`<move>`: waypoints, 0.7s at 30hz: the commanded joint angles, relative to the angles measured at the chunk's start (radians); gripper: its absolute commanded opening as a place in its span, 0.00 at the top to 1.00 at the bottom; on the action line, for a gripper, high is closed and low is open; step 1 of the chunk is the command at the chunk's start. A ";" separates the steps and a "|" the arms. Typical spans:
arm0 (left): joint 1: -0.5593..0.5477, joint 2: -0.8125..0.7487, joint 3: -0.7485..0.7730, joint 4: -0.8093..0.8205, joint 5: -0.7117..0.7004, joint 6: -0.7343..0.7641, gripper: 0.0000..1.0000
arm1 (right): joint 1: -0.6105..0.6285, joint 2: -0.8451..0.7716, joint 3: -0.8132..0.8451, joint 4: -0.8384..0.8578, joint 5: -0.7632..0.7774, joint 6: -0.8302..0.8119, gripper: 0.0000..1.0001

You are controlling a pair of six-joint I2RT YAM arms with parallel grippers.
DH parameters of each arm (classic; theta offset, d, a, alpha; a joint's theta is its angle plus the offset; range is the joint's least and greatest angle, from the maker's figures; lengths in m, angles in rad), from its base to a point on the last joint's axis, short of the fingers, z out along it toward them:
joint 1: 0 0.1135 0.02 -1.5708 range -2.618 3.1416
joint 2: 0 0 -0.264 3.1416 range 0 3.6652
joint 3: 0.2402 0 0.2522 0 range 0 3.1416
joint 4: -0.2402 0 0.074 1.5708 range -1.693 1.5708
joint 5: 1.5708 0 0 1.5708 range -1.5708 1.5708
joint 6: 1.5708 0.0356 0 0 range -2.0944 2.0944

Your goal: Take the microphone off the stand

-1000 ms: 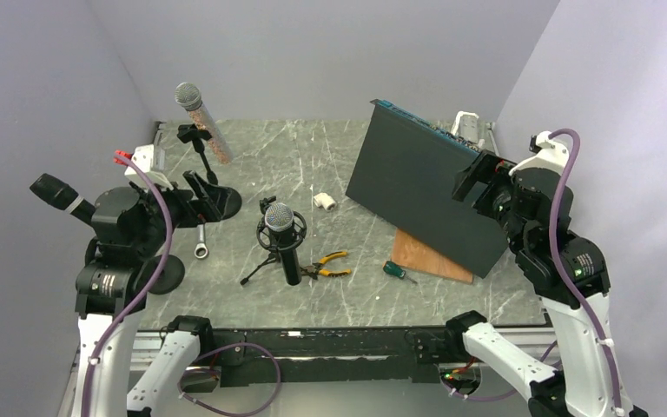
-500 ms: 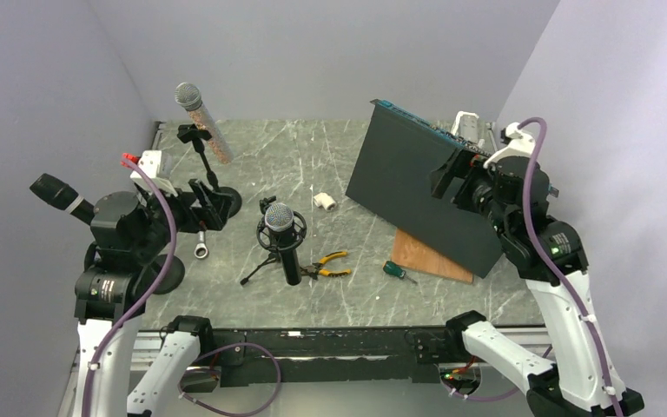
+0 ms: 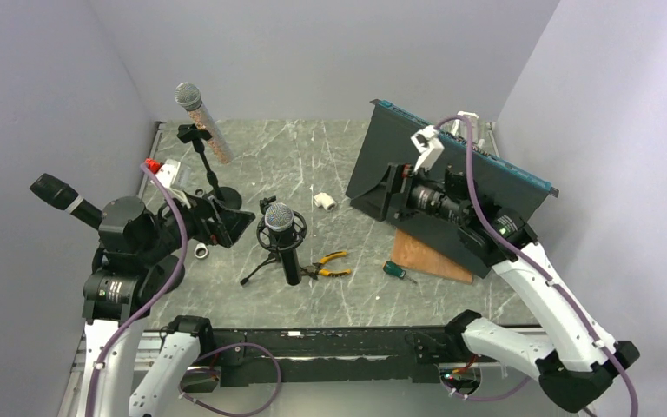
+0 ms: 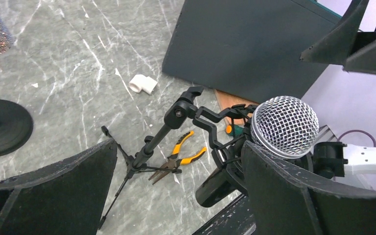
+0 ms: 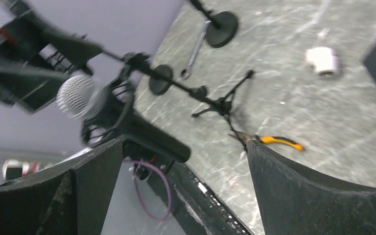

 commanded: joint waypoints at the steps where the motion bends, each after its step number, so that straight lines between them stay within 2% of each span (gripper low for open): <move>1: -0.003 0.004 -0.007 0.054 0.063 0.007 0.01 | 0.191 0.044 0.121 0.035 0.114 -0.109 0.00; 4: -0.005 0.003 -0.027 0.073 0.058 -0.004 0.00 | 0.364 0.115 0.204 -0.015 0.329 -0.149 0.00; 7: -0.005 0.006 -0.029 0.065 0.039 -0.003 0.01 | 0.534 0.192 0.283 -0.050 0.534 -0.175 0.06; 9: -0.005 0.011 -0.027 0.053 0.025 0.004 0.01 | 0.608 0.248 0.334 -0.070 0.636 -0.192 0.19; 16: -0.005 0.007 -0.029 0.026 0.015 0.026 0.01 | 0.800 0.410 0.485 -0.095 0.904 -0.266 0.21; 21: -0.006 0.003 -0.038 0.028 0.016 0.023 0.01 | 0.845 0.507 0.581 -0.144 1.001 -0.279 0.26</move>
